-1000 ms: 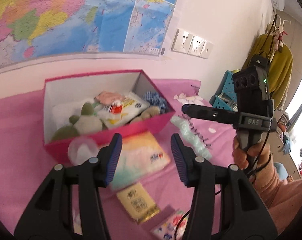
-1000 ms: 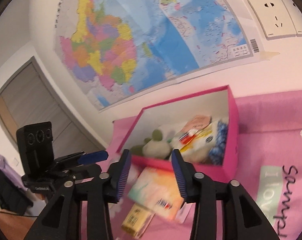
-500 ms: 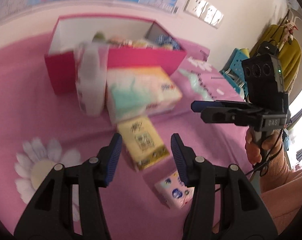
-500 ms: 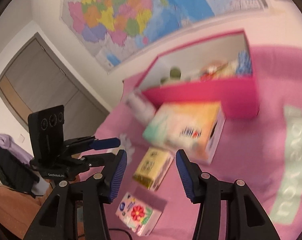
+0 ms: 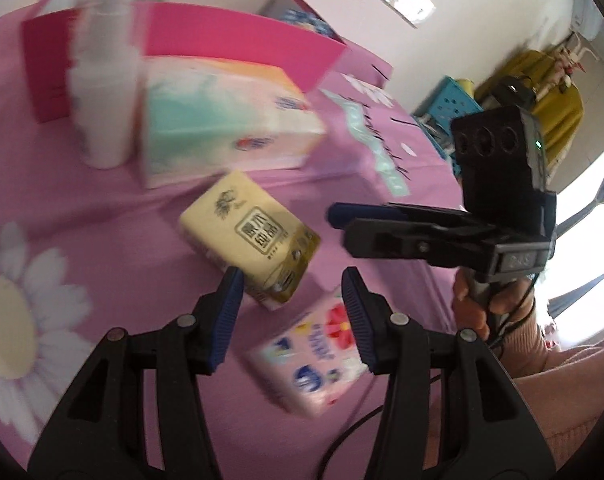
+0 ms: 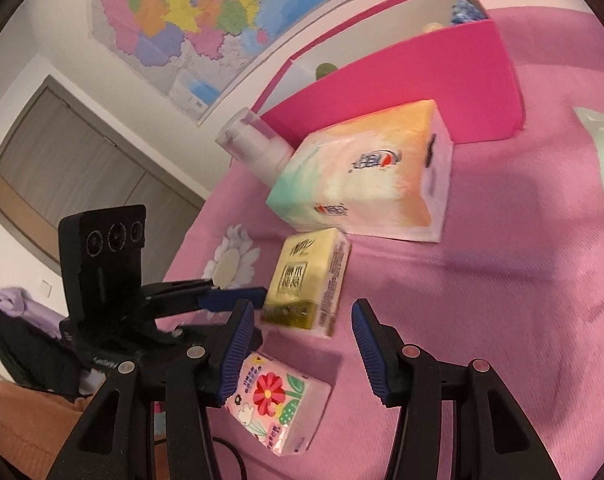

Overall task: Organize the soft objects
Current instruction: 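Move the right tool to the yellow tissue pack, then grasp the yellow tissue pack with the right tool and lift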

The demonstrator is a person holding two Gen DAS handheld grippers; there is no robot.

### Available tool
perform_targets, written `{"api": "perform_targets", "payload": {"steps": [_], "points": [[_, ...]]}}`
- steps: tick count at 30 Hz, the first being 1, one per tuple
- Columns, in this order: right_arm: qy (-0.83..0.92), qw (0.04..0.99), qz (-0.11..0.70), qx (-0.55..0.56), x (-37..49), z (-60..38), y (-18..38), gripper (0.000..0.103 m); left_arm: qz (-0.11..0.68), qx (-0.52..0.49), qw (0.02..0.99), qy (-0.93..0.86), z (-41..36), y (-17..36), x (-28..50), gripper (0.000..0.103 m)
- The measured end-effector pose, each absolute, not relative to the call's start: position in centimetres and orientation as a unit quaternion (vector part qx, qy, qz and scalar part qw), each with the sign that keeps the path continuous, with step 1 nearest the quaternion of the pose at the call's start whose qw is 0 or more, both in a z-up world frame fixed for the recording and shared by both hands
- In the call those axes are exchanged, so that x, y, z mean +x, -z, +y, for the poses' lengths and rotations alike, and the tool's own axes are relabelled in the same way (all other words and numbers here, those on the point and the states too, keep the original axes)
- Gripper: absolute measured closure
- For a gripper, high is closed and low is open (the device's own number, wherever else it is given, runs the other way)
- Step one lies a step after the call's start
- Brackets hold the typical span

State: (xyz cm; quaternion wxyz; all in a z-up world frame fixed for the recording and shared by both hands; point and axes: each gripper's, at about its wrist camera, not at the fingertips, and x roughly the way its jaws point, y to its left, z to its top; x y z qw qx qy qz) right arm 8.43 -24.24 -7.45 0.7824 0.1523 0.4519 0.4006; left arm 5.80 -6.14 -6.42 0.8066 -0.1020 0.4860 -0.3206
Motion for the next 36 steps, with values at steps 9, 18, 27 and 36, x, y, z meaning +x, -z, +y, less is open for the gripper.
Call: {"api": "perform_targets", "payload": {"steps": [9,18,27,36], "points": [[-0.358,0.793,0.457,0.186,8.7,-27.0,8.3,0.05,0.456,-0.07,0.831,0.311,-7.3,4.7,5.5,0.051],[-0.368,0.787,0.464,0.173,8.3,-26.1,9.0,0.051,0.463,-0.058,0.844,0.263,-4.5,5.0,8.4,0.051],[-0.351,0.802,0.456,0.159,8.3,-25.3,9.0,0.067,0.487,-0.063,0.822,0.288,-5.4,6.3,8.8,0.065],[-0.332,0.81,0.449,0.178,9.0,-26.0,9.2,0.068,0.493,-0.074,0.819,0.284,-5.7,6.5,8.9,0.065]]}}
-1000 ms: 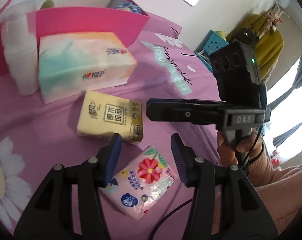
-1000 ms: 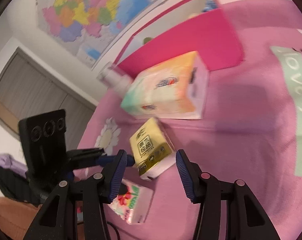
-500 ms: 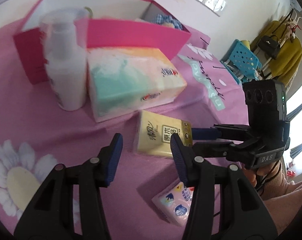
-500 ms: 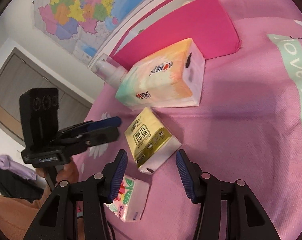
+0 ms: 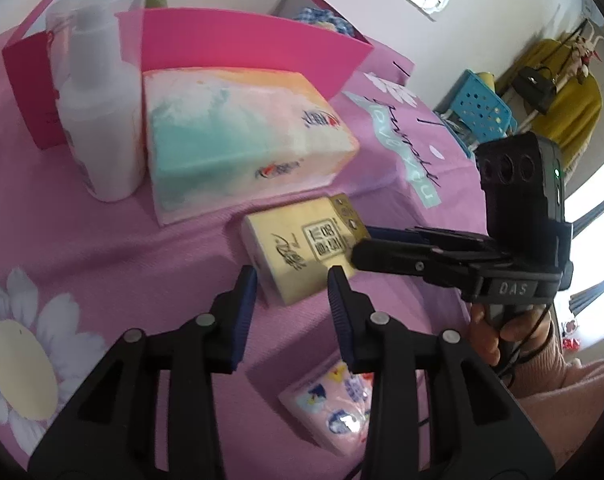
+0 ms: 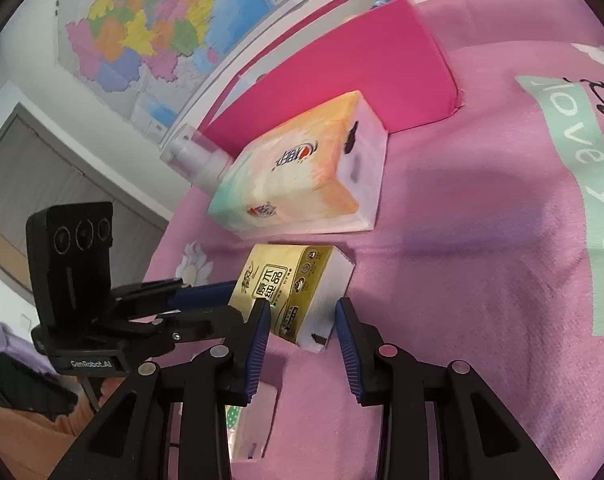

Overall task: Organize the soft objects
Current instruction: 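Grasp the yellow tissue pack with the right tool and lift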

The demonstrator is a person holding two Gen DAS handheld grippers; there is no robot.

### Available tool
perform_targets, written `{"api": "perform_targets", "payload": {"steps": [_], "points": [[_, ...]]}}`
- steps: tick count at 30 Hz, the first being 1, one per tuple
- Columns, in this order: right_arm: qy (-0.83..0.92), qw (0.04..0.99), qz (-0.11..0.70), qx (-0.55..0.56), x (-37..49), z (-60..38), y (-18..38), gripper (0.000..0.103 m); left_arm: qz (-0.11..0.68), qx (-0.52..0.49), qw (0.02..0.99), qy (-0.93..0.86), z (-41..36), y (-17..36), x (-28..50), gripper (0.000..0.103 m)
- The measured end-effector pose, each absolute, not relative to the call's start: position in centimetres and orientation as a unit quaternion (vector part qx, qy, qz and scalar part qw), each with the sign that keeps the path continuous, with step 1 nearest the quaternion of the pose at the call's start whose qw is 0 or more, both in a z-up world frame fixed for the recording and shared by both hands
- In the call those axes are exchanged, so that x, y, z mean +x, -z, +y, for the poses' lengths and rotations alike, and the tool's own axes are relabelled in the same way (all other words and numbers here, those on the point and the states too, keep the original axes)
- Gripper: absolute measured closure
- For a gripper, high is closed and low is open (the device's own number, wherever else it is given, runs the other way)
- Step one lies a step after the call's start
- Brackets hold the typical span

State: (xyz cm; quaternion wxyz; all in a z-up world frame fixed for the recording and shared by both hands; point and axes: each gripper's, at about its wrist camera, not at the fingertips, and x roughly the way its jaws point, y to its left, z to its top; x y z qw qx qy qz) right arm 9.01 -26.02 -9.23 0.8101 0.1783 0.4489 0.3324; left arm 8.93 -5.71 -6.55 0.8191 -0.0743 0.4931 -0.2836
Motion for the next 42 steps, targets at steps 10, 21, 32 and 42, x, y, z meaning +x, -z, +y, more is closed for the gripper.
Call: {"api": "perform_targets", "payload": {"steps": [10,21,32,42], "points": [[-0.328,0.822,0.438,0.159,9.1,-25.6,8.9,0.068,0.495,-0.085,0.817,0.284,-5.9,6.4,8.7,0.065],[-0.341,0.833,0.416,0.13,7.7,-25.5,6.3,0.07,0.464,-0.081,0.832,0.292,-5.7,3.5,7.1,0.065],[-0.351,0.844,0.388,0.116,7.0,-25.2,3.6,0.07,0.431,-0.064,0.853,0.288,-5.7,0.6,6.3,0.065],[-0.356,0.849,0.375,0.11,7.1,-25.5,2.3,0.07,0.417,-0.051,0.862,0.282,-6.1,-0.4,6.1,0.065]]}}
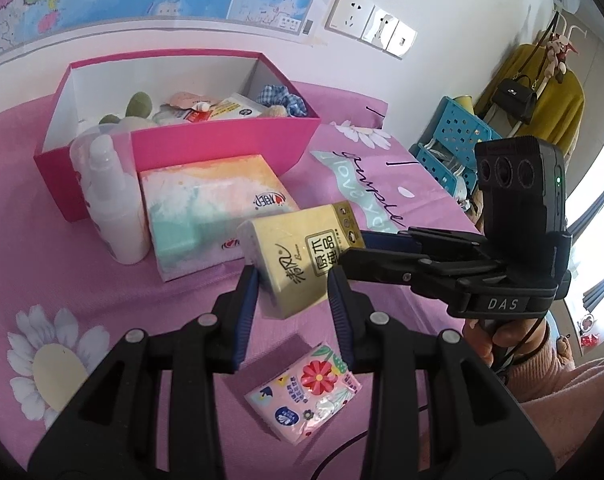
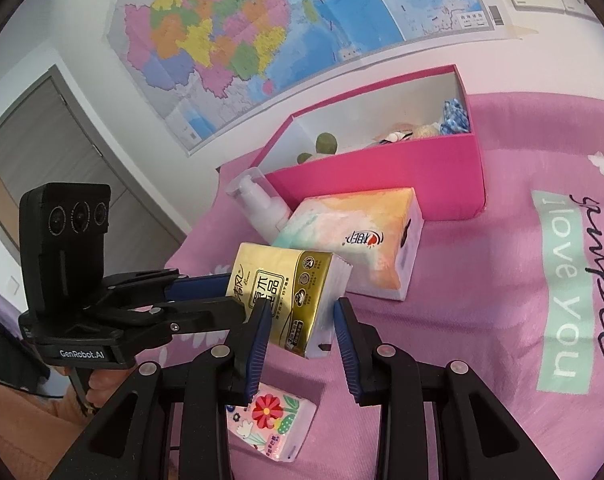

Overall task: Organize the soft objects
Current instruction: 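Grasp the yellow tissue pack with the right tool and lift, then carry the yellow tissue pack over the pink box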

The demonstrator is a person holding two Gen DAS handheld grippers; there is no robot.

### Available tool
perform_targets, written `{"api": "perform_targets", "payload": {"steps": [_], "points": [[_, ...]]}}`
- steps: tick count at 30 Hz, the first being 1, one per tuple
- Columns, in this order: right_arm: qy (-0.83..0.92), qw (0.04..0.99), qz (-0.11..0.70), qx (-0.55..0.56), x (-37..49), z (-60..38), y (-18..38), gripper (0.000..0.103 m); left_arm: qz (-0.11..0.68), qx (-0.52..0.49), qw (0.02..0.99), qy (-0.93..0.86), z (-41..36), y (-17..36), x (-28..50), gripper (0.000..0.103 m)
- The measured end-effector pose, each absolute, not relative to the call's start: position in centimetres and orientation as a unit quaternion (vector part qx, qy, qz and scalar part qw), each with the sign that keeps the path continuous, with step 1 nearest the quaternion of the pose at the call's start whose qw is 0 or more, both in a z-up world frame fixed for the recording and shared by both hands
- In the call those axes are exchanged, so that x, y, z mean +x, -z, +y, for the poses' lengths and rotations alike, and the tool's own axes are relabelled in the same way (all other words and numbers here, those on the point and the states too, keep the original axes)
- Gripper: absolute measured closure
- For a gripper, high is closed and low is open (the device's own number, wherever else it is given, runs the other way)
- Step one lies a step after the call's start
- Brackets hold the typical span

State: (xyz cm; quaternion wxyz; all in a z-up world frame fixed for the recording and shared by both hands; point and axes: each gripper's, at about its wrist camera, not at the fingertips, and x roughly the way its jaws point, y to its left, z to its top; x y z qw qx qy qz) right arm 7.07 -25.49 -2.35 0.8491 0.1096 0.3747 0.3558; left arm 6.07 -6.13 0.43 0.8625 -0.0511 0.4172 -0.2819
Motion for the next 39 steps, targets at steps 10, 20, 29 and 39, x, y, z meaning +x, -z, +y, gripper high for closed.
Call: {"api": "perform_targets", "payload": {"steps": [10,20,29,39], "points": [[-0.359,0.852,0.367,0.1,7.1,-25.4,1.7,0.07,0.407,-0.052,0.868,0.279,-6.0,-0.9,5.9,0.065],[-0.363,0.856,0.357,0.093,7.1,-25.4,1.2,0.07,0.396,-0.049,0.874,0.276,-6.1,-1.4,5.7,0.065],[-0.364,0.859,0.351,0.085,7.2,-25.4,0.6,0.07,0.389,-0.046,0.878,0.275,-6.2,-1.8,5.8,0.065],[-0.366,0.863,0.338,0.078,7.6,-25.3,-0.4,0.069,0.379,-0.046,0.883,0.273,-6.3,-2.4,6.2,0.065]]}}
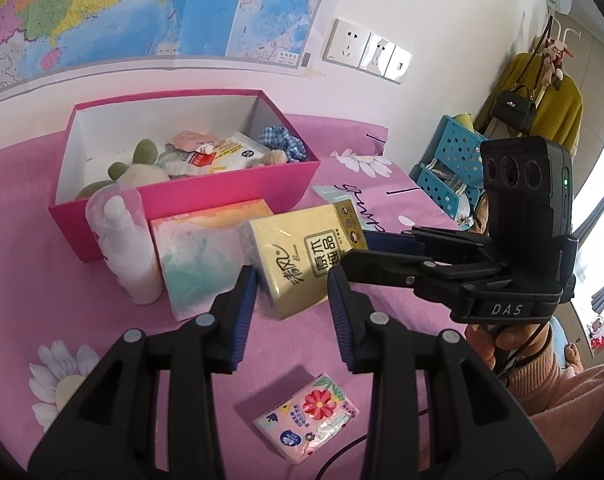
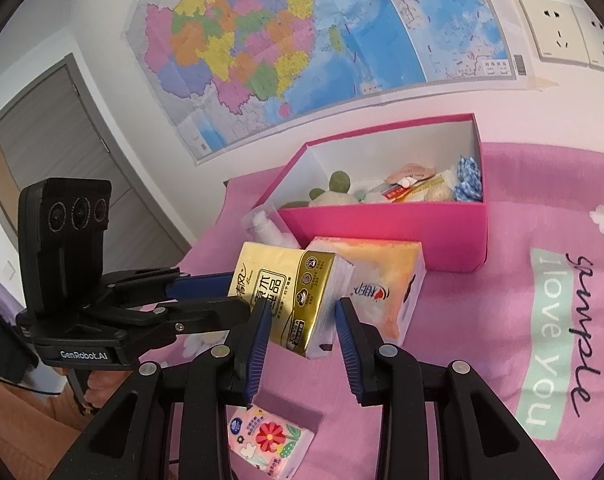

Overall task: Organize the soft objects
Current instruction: 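Carry the yellow tissue pack over the pink box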

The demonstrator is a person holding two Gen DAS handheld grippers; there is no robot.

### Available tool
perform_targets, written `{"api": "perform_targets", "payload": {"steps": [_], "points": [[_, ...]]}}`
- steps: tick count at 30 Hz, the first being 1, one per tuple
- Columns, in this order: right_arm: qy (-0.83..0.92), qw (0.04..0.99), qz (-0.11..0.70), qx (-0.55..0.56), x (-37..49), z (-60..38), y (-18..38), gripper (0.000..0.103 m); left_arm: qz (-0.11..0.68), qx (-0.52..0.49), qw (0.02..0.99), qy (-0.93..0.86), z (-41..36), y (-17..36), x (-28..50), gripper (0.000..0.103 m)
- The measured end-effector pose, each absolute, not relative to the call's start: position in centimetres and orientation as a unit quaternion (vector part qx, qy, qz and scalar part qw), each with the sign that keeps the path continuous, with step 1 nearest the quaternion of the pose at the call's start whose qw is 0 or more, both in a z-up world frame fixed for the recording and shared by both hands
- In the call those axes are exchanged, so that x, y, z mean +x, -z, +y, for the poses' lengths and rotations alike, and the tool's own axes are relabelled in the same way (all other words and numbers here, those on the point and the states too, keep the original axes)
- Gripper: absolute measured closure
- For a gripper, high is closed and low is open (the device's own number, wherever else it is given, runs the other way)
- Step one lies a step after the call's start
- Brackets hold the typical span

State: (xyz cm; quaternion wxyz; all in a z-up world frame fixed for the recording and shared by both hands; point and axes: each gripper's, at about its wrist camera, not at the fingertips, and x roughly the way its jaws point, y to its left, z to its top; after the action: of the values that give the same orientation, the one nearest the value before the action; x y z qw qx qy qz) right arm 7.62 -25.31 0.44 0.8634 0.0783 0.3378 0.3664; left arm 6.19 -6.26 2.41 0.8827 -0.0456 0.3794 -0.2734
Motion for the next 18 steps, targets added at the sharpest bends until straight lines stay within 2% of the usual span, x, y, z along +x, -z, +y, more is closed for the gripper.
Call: {"api": "perform_targets", "payload": {"steps": [18], "points": [[-0.367,0.869,0.323,0.072,8.9,-25.5,-1.7,0.069,0.372,-0.042,0.888,0.266,-6.6,-3.0,7.6,0.065]]}}
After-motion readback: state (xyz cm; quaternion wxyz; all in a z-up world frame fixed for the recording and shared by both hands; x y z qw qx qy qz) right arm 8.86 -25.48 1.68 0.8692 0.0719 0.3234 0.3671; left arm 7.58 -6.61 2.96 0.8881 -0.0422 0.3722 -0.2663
